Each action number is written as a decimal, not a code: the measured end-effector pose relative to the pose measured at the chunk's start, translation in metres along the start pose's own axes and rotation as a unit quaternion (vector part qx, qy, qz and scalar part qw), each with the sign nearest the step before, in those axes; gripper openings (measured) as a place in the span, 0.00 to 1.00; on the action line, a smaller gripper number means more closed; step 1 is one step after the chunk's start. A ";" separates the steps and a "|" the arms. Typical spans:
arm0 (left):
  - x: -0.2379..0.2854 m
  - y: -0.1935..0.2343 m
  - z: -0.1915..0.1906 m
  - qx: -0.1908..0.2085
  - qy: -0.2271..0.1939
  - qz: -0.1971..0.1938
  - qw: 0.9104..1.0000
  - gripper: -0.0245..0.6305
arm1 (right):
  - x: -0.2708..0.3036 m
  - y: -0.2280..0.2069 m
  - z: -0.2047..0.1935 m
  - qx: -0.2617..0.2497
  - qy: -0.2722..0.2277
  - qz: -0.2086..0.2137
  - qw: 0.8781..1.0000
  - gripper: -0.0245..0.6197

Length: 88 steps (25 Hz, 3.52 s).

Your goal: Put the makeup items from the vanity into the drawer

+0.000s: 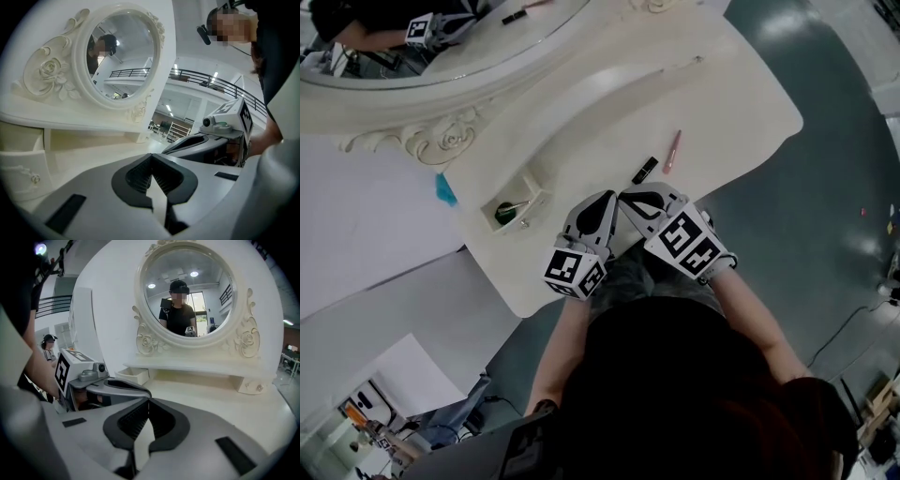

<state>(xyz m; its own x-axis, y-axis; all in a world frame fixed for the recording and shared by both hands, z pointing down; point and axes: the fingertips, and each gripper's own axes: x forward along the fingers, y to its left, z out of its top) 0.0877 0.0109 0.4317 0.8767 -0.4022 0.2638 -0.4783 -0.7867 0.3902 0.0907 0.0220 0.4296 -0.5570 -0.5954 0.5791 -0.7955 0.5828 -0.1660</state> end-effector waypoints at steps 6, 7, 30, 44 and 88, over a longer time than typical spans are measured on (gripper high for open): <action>0.011 -0.009 -0.008 0.006 0.014 -0.013 1.000 0.06 | -0.008 -0.010 -0.014 0.008 0.005 -0.009 1.000 0.07; 0.012 -0.010 -0.010 0.007 0.016 -0.014 1.000 0.06 | -0.009 -0.012 -0.016 0.007 0.007 -0.010 1.000 0.07; 0.016 -0.007 -0.033 0.010 0.027 0.003 1.000 0.06 | 0.026 -0.074 -0.087 -0.363 0.249 0.112 0.891 0.35; -0.004 0.001 -0.033 -0.013 0.011 0.026 1.000 0.06 | 0.039 -0.073 -0.100 -0.365 0.292 0.168 0.868 0.29; -0.141 0.120 -0.003 -0.040 -0.065 0.175 0.982 0.06 | 0.136 0.088 0.071 -0.327 0.139 0.216 0.909 0.20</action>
<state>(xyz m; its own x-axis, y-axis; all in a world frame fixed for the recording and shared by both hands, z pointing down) -0.0931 -0.0253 0.4440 0.6548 -0.7015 0.2815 -0.7491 -0.5526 0.3654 -0.0718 -0.0474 0.4368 -0.6291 -0.1235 0.7675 -0.1540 0.9875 0.0327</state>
